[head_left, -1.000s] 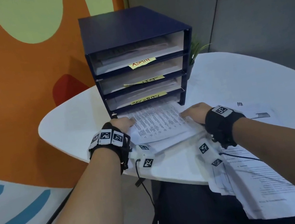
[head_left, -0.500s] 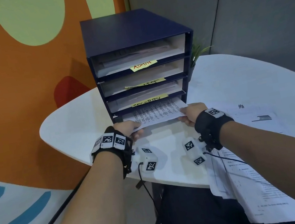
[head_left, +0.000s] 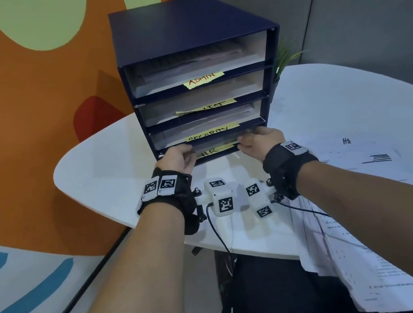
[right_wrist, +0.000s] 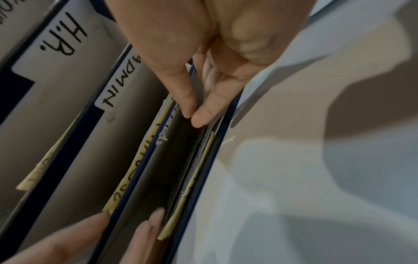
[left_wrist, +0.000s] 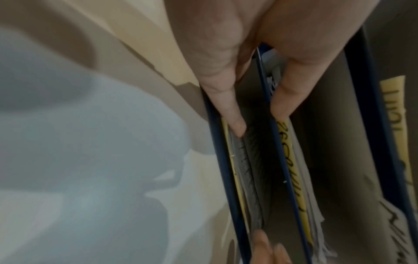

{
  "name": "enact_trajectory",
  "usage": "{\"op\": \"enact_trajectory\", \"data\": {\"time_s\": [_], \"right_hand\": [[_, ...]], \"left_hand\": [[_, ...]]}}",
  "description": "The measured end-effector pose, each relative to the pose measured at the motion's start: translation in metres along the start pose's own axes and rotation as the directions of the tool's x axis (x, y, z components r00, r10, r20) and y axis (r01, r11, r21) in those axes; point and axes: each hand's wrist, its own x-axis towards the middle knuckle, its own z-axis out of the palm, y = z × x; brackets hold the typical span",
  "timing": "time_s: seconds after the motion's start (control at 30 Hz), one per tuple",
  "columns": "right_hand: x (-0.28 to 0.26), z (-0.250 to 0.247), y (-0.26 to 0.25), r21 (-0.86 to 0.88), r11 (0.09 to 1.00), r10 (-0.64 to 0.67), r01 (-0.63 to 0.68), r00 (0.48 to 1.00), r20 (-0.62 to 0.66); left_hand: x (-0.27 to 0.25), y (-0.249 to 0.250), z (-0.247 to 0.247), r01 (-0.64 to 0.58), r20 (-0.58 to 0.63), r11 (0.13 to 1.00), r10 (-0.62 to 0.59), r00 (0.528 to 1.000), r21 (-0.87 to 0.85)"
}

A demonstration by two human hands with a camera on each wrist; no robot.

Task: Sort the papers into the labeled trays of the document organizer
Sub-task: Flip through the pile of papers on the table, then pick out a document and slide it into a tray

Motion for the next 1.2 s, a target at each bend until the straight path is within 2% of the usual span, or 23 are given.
{"op": "enact_trajectory", "data": {"time_s": [0.07, 0.27, 0.37, 0.57, 0.7, 0.8, 0.9, 1.0, 1.07, 1.13, 1.2], "right_hand": [[0.0, -0.003, 0.003, -0.057, 0.998, -0.034, 0.034, 0.999, 0.005], [-0.006, -0.028, -0.005, -0.183, 0.983, -0.016, 0.012, 1.0, -0.022], [-0.019, -0.044, -0.023, -0.261, 0.965, 0.005, -0.02, 0.998, -0.058], [-0.041, -0.096, -0.059, -0.435, 0.9, -0.075, 0.035, 0.994, -0.076], [-0.054, -0.148, -0.084, -0.572, 0.818, -0.157, 0.059, 0.98, -0.123], [-0.057, -0.189, -0.093, -0.683, 0.729, -0.205, 0.042, 0.966, -0.159], [-0.065, -0.225, -0.093, -0.818, 0.574, -0.237, -0.01, 0.955, -0.179], [-0.076, -0.252, -0.081, -0.885, 0.454, -0.181, -0.105, 0.961, -0.207], [-0.083, -0.265, -0.07, -0.893, 0.414, -0.129, -0.178, 0.959, -0.251], [-0.091, -0.276, -0.061, -0.887, 0.4, -0.107, -0.229, 0.95, -0.294], [-0.099, -0.285, -0.054, -0.865, 0.445, -0.111, -0.231, 0.944, -0.309]], "left_hand": [[-0.002, 0.0, -0.001, 0.002, -0.018, 1.0, -0.002, 1.0, -0.001], [-0.002, -0.009, 0.005, -0.021, -0.019, 0.995, 0.023, 1.0, 0.096], [-0.013, -0.019, 0.023, -0.032, -0.021, 0.974, 0.038, 0.999, 0.226], [-0.053, -0.041, 0.075, -0.014, 0.17, 0.912, -0.062, 0.983, 0.41], [-0.089, -0.068, 0.105, -0.077, 0.296, 0.74, -0.169, 0.94, 0.668], [-0.1, -0.084, 0.116, -0.079, 0.297, 0.619, -0.256, 0.92, 0.781], [-0.102, -0.101, 0.126, -0.182, 0.348, 0.545, -0.218, 0.912, 0.819], [-0.104, -0.111, 0.131, -0.268, 0.388, 0.49, -0.16, 0.908, 0.829], [-0.103, -0.117, 0.131, -0.259, 0.383, 0.514, -0.151, 0.911, 0.818], [-0.102, -0.123, 0.13, -0.213, 0.373, 0.597, -0.157, 0.914, 0.774], [-0.101, -0.129, 0.129, -0.184, 0.364, 0.665, -0.142, 0.92, 0.724]]}}
